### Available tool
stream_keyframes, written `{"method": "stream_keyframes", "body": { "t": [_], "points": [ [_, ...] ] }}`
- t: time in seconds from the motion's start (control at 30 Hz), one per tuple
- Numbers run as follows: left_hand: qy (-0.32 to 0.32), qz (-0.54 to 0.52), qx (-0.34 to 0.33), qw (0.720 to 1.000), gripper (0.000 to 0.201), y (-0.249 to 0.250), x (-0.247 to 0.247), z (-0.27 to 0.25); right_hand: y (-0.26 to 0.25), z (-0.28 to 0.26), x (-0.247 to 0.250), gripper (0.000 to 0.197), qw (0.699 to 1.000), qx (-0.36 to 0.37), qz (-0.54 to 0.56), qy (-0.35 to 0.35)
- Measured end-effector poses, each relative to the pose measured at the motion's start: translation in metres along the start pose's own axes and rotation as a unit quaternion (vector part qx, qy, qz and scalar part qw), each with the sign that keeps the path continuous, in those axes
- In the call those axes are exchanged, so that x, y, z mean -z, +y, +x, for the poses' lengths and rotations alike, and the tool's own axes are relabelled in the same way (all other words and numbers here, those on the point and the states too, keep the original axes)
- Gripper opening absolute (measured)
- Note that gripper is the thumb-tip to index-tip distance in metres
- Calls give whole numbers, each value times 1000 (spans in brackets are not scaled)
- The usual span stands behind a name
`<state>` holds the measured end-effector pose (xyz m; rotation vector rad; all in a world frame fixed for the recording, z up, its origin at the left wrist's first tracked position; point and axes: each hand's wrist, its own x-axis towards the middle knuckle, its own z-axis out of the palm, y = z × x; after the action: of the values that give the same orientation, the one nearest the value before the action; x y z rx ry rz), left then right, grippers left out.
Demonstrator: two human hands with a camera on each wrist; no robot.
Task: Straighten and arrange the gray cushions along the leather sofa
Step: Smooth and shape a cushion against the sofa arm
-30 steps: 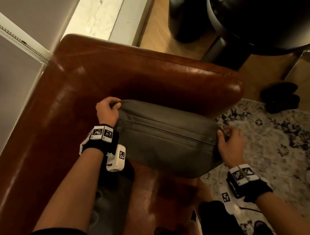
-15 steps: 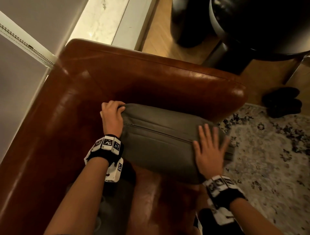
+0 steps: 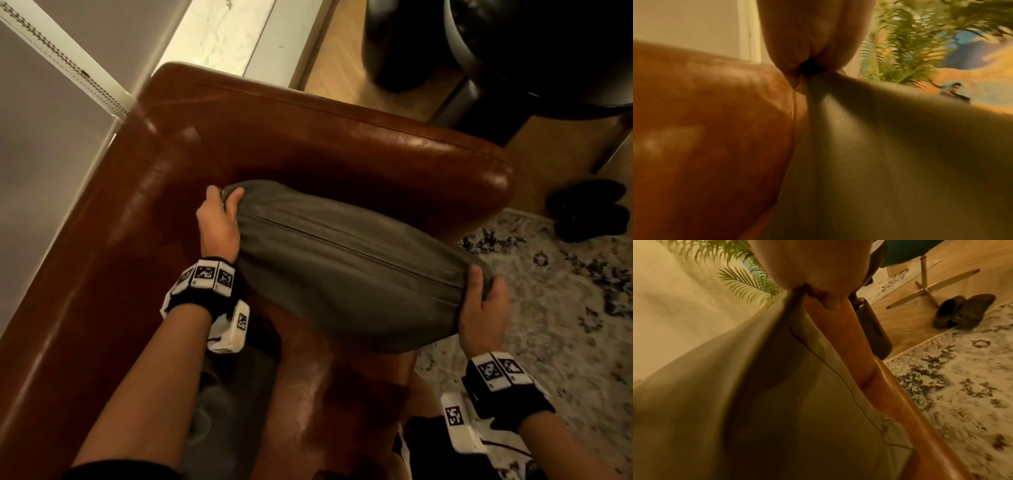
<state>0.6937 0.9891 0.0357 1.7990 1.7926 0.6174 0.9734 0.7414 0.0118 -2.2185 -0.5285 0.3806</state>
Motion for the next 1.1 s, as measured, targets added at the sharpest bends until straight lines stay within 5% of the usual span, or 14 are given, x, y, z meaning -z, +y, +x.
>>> {"method": "stream_keyframes", "body": {
  "t": [0.1, 0.2, 0.3, 0.4, 0.5, 0.67, 0.77, 0.83, 0.93, 1.0, 1.1],
  "points": [
    [-33, -41, 57, 997, 26, -7, -3, -8, 8, -2, -8, 24, 998, -30, 48, -32],
    [-35, -163, 148, 975, 48, -23, 3, -28, 34, -22, 12, 48, 976, -76, 187, -82],
    [-62, -212, 202, 954, 59, -60, 2, -67, 61, -62, 37, 52, 971, -92, 130, -178],
    [-116, -241, 196, 944, 30, -74, -6, -93, 58, -83, 29, 29, 950, -94, 128, -271],
    [-57, -246, 180, 951, 26, -63, -12, -87, 47, -74, 7, 37, 972, -33, 116, -201],
    [-13, -195, 150, 969, 25, -48, -15, -76, 47, -60, 4, 9, 983, -17, 123, -133],
    [-38, -173, 154, 972, 22, -49, -24, -83, 55, -65, 0, 28, 982, -45, 96, -157],
    [-38, -151, 147, 977, 25, -46, -26, -83, 57, -66, 0, 19, 981, -66, 69, -169],
    [12, -109, 155, 982, 36, -34, -26, -85, 46, -65, 20, 47, 998, -21, 7, -55],
    [78, -85, 101, 988, 49, -16, -28, -86, 24, -57, 28, 48, 998, 45, -12, 49],
    [31, 15, -94, 995, 48, 25, -46, -86, -23, -36, -4, 47, 992, 114, -58, -12]
  ]
}}
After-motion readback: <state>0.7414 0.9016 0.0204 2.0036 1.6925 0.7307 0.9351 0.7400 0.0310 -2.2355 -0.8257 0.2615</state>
